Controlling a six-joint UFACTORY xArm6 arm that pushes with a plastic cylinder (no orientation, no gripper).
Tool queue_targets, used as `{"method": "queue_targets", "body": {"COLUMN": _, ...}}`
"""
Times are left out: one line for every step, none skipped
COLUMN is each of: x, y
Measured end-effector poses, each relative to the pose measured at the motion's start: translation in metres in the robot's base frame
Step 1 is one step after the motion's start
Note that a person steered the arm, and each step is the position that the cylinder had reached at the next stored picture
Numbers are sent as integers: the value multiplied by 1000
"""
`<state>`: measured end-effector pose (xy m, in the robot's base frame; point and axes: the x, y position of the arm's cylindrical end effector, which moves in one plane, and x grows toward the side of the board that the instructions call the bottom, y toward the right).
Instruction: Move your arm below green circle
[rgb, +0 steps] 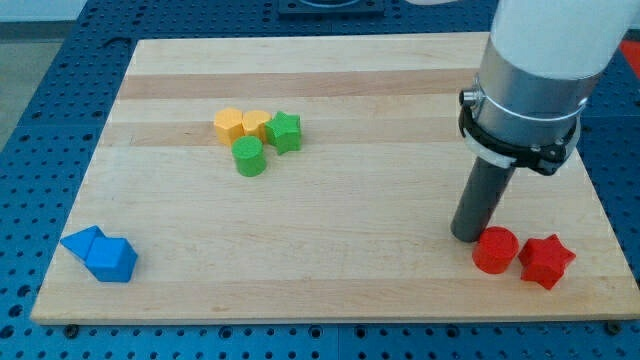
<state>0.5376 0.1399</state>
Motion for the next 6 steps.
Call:
{"method": "queue_targets", "body": {"x": 0, "y": 1}}
{"method": "queue_targets", "body": {"x": 0, "y": 11}}
{"method": "queue_targets", "body": {"x": 0, "y": 9}}
{"method": "queue_targets", "body": {"x": -6, "y": -28}}
{"method": "queue_targets", "body": {"x": -24, "y": -85}}
{"method": "queue_targets", "body": {"x": -29, "y": -144}}
